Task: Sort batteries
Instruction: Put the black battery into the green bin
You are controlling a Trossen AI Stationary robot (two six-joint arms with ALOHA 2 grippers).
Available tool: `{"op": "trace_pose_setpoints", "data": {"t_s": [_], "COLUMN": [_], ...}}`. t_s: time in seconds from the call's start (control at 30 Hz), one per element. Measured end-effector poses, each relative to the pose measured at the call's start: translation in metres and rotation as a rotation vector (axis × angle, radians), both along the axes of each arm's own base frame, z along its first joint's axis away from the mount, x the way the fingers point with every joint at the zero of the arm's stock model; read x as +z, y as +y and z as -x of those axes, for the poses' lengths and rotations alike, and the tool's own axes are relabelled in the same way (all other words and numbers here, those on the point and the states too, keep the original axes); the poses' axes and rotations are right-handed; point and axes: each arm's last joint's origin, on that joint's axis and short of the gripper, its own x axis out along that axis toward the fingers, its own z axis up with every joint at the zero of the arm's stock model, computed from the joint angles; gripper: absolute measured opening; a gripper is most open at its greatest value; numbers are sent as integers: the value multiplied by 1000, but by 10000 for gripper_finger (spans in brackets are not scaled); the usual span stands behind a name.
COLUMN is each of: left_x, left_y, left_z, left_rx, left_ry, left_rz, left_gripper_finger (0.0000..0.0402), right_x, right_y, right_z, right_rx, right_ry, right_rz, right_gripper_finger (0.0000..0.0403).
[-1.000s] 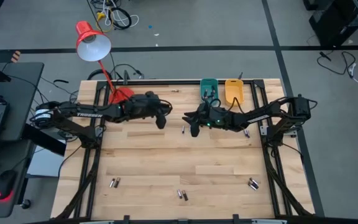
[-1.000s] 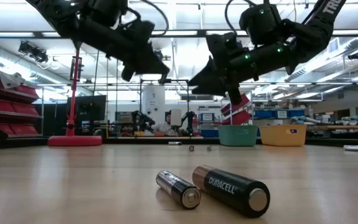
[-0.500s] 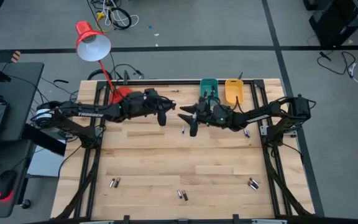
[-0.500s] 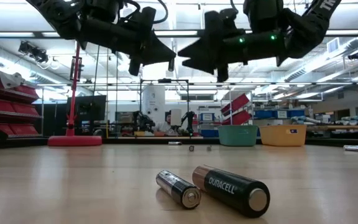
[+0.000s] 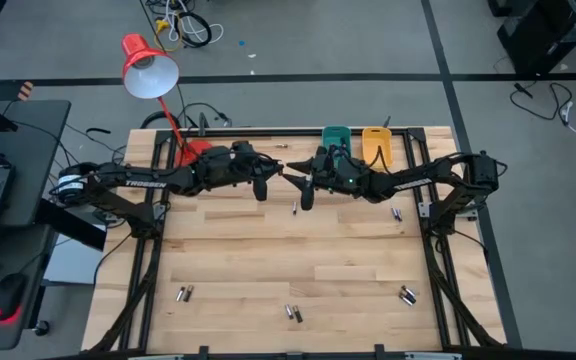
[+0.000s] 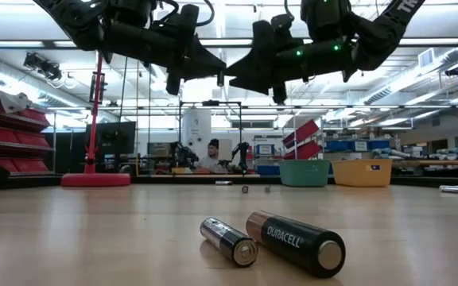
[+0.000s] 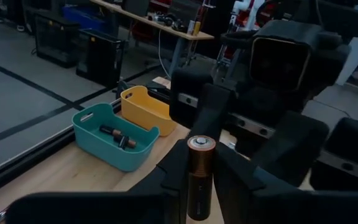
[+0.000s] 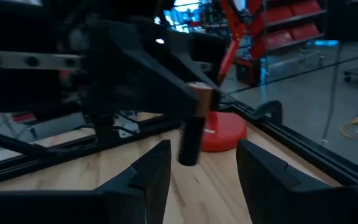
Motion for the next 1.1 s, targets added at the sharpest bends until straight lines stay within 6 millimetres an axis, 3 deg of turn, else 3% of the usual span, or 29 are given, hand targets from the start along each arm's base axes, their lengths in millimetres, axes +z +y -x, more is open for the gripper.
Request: {"op": "trace_pose_setpoints", "data": {"t_s": [0.43,0.7,1.1], "left_x": [-8,-14,-14], "left_y": [1,2,3], "left_z": [-6,-8,-8], "left_rx": [-9,-14,-18], "left_ry": [16,37,51], "left_rz": [13,12,-43], "left_gripper_finger": [67,67,87], "right_x": [-9,-13,-14], "right_y": [-8,-11,-13], "right_z": [-19,-20,-19], "right_rx": [37,27,25], "right_ry": [29,46,49], "right_rz": [-19,-58,-56], "right_gripper_finger": [141,39,38]}}
